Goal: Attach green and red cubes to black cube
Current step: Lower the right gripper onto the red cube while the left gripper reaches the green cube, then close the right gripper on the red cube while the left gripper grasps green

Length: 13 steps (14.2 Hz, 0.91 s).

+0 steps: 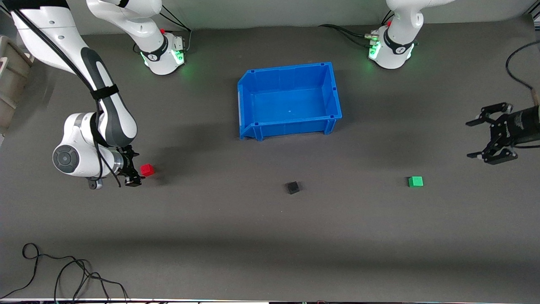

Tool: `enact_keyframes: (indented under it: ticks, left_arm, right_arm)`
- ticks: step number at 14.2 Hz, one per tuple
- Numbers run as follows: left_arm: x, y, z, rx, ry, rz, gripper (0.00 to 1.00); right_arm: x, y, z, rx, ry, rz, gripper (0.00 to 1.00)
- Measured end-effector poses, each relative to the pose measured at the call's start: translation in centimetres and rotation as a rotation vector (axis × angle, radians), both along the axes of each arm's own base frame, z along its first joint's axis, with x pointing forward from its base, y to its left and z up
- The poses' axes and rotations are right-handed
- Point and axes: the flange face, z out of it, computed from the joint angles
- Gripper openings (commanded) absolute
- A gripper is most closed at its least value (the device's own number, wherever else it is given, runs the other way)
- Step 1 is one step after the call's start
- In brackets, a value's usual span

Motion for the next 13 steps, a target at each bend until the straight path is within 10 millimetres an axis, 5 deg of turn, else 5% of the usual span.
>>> enact_keyframes:
  ticks: [7,13]
  left_arm:
    - [2.3,0.9,-11.5,-0.064,0.028,0.049,1.0]
    - [0.8,3.9,-21.0,-0.118,-0.014,0.115,1.0]
  right_arm:
    - [-0.9,-0.5,-4.2,-0.005,0.07,-0.022,0.89]
    - [-1.0,-0.1,-5.9,-0.036,0.075,0.029,0.89]
